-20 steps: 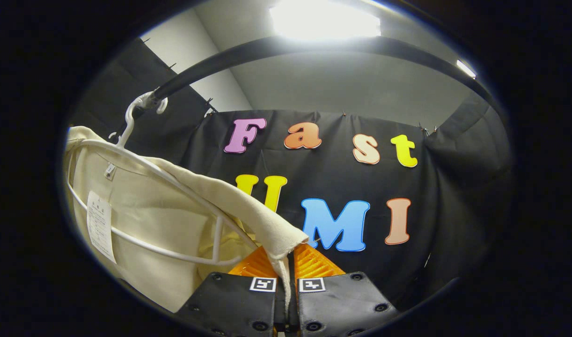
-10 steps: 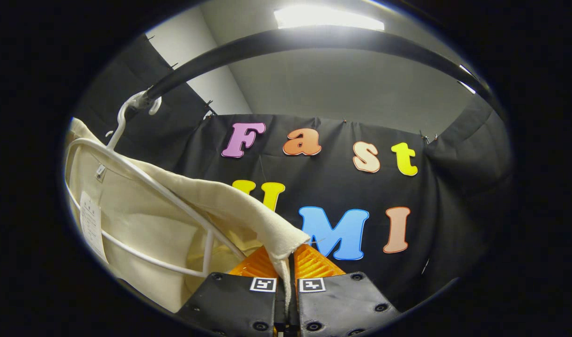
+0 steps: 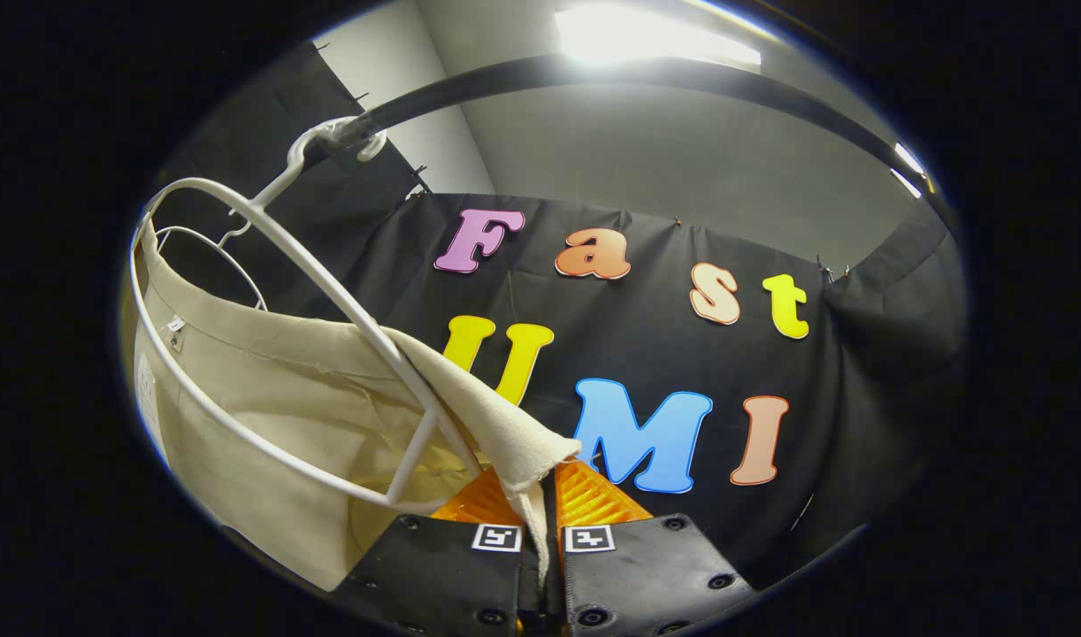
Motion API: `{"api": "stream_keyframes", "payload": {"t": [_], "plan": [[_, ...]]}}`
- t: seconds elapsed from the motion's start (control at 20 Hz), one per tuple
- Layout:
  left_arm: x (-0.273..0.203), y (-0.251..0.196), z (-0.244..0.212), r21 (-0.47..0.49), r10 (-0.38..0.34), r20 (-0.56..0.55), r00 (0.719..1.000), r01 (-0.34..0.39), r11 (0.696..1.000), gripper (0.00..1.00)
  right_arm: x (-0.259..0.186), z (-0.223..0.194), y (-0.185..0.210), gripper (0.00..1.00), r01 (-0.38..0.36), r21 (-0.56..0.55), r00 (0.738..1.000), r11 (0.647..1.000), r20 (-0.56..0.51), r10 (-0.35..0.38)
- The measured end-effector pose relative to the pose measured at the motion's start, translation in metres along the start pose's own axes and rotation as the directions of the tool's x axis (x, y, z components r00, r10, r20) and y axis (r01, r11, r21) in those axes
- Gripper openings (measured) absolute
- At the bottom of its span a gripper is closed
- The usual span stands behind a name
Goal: Grasp the clothes on the hanger with both hands and then place them into the laundry hamper below.
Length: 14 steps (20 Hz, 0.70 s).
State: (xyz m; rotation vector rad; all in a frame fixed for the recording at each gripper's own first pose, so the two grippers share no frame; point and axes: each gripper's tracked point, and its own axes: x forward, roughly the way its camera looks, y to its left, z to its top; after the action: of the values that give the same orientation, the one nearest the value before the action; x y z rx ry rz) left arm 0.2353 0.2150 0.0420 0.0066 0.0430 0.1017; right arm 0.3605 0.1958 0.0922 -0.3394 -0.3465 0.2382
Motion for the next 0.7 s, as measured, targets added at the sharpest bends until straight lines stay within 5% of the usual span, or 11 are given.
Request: {"api": "stream_keyframes", "payload": {"t": [0.7], "plan": [[0.041,-0.032,-0.061,-0.136,0.017,-0.081,0.997,-0.028,0.990,0.02,0.004,-0.053,-0.008,0.04,0.002,-0.015,0.997,1.000,-0.072,-0.004]]}}
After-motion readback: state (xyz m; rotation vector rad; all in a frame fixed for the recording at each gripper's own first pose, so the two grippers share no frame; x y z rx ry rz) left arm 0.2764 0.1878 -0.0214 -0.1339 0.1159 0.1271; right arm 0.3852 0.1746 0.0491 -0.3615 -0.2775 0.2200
